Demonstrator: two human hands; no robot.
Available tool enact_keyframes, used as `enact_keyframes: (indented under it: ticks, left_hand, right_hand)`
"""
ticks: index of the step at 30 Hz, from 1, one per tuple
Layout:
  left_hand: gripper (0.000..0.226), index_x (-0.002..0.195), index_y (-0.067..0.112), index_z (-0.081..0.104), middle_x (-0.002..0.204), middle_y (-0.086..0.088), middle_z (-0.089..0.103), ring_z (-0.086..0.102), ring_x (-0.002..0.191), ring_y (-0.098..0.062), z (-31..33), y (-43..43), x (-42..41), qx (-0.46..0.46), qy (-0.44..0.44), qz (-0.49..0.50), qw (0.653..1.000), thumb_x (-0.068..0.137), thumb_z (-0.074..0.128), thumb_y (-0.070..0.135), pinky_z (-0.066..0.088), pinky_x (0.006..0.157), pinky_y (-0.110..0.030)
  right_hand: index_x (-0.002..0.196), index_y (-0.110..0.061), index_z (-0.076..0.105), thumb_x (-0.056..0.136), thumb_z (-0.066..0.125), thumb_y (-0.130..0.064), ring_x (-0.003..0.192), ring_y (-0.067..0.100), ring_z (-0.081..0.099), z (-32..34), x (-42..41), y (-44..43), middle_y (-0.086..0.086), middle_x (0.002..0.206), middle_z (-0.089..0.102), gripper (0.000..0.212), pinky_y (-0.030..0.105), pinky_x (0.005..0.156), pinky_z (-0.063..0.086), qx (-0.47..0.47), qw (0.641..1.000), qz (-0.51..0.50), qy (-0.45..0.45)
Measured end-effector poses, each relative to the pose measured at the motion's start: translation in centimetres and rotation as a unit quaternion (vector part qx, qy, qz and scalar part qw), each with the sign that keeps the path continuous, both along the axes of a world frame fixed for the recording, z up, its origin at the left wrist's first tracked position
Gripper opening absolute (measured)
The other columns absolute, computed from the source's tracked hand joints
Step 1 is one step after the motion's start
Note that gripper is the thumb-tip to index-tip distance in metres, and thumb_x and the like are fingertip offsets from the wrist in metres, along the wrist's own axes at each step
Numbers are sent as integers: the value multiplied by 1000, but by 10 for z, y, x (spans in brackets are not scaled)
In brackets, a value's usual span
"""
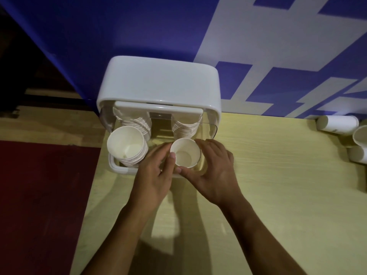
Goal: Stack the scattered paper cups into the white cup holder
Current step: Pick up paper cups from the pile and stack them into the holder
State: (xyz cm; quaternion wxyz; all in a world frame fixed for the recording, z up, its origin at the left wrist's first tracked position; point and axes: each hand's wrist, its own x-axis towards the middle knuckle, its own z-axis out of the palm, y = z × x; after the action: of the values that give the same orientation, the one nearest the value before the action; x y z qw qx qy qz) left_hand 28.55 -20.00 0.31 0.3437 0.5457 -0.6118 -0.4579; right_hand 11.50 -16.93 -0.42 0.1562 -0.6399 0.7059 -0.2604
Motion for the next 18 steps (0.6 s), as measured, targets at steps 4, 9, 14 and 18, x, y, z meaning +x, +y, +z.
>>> enact_keyframes:
  ticks: [4, 9, 14, 18]
  left_hand:
    - [27, 130, 29, 67, 117, 18, 64, 65, 110, -4, -10, -3, 3, 11, -37, -9, 999, 108, 51, 25, 55, 94, -31]
    - [35, 140, 29, 63, 125, 13, 65, 63, 112, -1, -12, -5, 4, 12, -75, -11, 997, 106, 54, 27, 54, 98, -30]
    - [41, 143, 27, 58, 134, 12, 64, 61, 122, -3, -5, 4, 6, 7, -62, 10, 998, 104, 56, 37, 54, 102, -34]
    - [33, 131, 16, 66, 131, 6, 65, 57, 121, -4, 24, 32, -2, -129, -92, 27, 987, 105, 56, 34, 37, 103, -7]
  right_hand:
    - [138, -23, 60, 79, 57, -84, 119, 14, 51, -3, 5, -1, -10, 129, 65, 85, 30, 92, 30, 9, 999, -10, 36]
    - [139, -24, 58, 81, 60, -81, 117, 15, 51, -6, 5, 2, -12, 128, 64, 82, 33, 89, 33, 17, 999, -16, 45]
    - [144, -21, 56, 81, 54, -85, 124, 15, 51, -2, 4, 8, -8, 137, 63, 90, 36, 93, 37, 27, 998, -24, 45]
    - [138, -18, 62, 91, 59, -69, 124, 15, 55, 14, -22, 38, -7, 132, 66, 69, 38, 99, 45, -5, 997, -82, -8]
